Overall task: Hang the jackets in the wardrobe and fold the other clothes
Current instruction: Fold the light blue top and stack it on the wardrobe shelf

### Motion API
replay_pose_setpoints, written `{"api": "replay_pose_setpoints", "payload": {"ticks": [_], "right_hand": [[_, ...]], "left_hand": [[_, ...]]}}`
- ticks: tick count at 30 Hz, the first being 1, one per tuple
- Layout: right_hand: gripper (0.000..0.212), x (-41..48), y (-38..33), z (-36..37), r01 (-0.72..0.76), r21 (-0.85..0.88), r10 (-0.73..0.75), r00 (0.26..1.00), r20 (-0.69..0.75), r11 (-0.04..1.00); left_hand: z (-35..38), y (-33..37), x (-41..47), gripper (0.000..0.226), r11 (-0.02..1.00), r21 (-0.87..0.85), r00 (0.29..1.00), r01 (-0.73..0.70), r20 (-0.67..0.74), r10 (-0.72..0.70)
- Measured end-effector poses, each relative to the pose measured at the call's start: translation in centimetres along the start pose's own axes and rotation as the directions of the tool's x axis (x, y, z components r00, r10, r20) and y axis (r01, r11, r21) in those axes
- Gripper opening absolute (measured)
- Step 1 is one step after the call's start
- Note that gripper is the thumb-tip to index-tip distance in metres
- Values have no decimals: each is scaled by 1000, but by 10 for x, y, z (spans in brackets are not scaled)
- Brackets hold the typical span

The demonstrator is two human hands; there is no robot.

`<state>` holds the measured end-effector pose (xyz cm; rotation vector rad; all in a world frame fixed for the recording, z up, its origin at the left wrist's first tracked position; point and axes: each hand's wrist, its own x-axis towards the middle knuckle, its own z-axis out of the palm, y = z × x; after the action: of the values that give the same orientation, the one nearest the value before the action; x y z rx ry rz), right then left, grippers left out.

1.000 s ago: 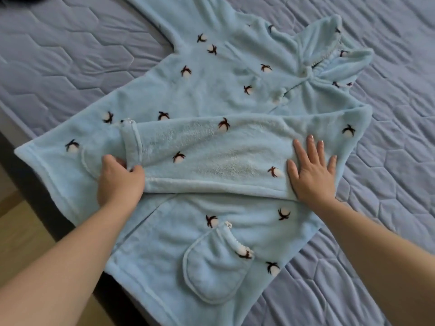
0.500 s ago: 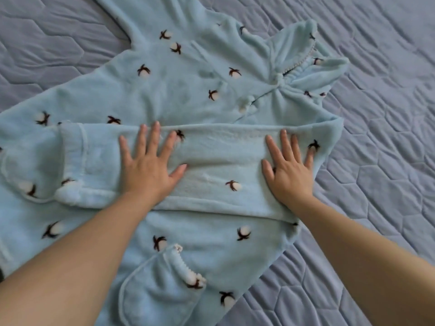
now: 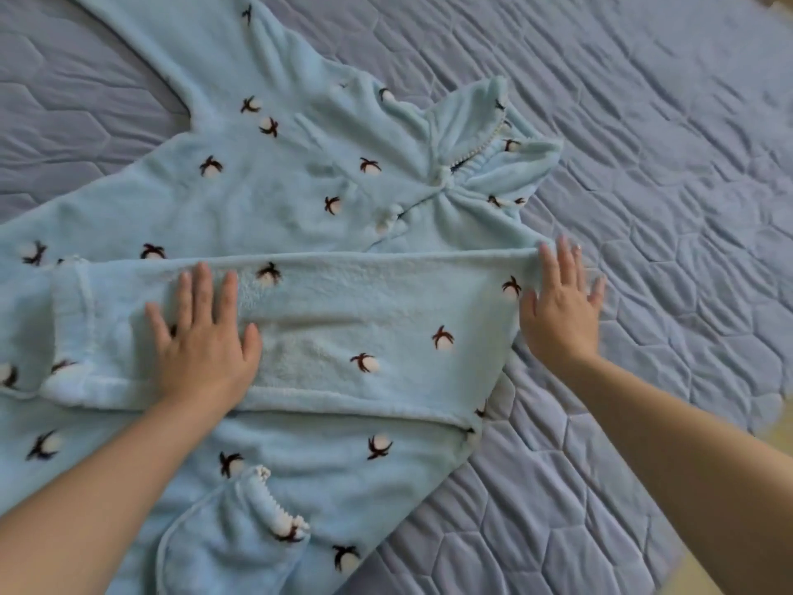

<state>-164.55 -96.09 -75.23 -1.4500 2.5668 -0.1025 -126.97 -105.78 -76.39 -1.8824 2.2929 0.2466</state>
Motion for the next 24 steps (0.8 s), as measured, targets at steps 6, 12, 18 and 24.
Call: {"api": "replay_pose_setpoints", "payload": {"ticks": [6, 12, 18, 24], "right_hand": [[43, 60, -10, -26, 440, -247, -360, 880, 310, 863], [42, 80, 24, -36, 226, -486, -23, 921, 389, 844], [54, 71, -1, -28, 9, -354, 143, 905, 400, 935], [68, -29, -43, -20, 181, -215, -122, 957, 262, 960]], "left_hand": [[-5, 50, 24, 72, 948, 36, 949, -315, 27, 314], [18, 68, 38, 70, 954, 121, 958, -275, 112, 262], [10, 57, 38, 74, 981, 150, 987, -126, 114, 110], [-5, 2, -17, 71, 992, 19, 992, -124, -22, 124]]}}
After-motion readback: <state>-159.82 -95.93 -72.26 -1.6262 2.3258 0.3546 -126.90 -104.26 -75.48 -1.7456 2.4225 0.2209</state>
